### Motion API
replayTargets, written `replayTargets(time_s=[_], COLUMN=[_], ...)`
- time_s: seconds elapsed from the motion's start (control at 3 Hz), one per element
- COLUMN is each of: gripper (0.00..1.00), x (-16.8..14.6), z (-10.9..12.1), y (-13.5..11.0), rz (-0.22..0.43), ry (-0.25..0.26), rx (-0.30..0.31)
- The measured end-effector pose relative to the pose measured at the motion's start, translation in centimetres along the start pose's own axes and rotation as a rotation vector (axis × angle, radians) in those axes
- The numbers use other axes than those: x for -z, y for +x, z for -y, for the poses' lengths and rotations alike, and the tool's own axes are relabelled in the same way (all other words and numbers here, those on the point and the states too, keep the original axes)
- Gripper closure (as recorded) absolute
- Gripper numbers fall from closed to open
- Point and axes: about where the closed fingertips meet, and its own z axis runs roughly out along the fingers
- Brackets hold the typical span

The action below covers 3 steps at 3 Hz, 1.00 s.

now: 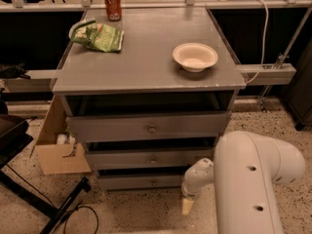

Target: Open bottom drawer

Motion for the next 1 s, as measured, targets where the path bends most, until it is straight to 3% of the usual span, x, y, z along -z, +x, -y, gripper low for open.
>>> replayTargets(time_s=[0.33, 1.0], gripper=[0.00, 0.00], x=[-1.9, 0.9], z=[2.0, 6.9], y=[1.3, 3.8], rz=[-0.010, -0.018], ry=[0.025, 0.166], rx=[-0.045, -0.084])
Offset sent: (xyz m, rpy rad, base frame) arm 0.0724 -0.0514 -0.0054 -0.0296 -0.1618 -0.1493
